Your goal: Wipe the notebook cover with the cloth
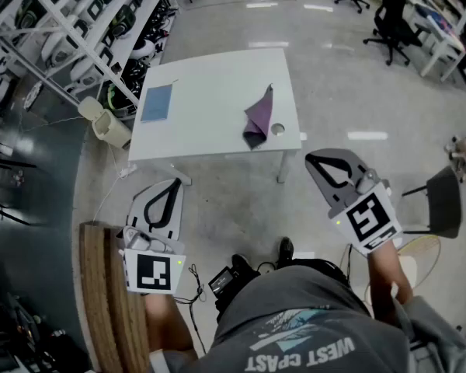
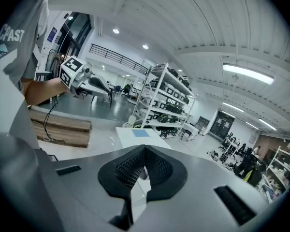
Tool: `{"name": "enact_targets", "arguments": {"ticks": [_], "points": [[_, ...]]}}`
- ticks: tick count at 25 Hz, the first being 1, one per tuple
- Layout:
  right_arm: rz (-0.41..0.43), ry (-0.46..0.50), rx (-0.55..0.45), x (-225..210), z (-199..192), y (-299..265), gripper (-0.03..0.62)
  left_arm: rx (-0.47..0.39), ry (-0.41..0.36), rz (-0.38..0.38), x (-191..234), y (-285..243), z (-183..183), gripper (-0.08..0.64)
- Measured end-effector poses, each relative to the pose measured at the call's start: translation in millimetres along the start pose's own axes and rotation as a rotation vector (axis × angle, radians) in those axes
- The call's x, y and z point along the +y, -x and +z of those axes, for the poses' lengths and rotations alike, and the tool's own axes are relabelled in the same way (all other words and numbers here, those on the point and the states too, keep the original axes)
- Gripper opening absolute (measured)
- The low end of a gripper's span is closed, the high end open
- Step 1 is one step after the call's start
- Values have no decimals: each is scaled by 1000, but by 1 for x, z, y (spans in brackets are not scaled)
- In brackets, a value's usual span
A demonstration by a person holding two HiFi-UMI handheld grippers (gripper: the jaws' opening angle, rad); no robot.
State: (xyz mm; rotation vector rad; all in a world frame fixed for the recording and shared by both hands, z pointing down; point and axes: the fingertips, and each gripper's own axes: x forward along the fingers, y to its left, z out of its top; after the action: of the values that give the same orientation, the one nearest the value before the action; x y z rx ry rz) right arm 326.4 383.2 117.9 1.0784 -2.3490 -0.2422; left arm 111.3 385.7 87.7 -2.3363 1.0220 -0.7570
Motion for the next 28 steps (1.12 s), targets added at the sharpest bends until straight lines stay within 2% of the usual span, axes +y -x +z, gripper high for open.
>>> {"name": "enact_targets", "arguments": {"ticks": [11,20,28], "points": [[21,6,-9,-28,-15,-2,29,36,3,13,-7,-26,11,0],[52,-9,-56,-53,-20,-13,29,65,-3,41,-4,-45,23,0],[49,-40,-53,-59,-16,-57,31,78,22,36,22,-58,-15,0]]}}
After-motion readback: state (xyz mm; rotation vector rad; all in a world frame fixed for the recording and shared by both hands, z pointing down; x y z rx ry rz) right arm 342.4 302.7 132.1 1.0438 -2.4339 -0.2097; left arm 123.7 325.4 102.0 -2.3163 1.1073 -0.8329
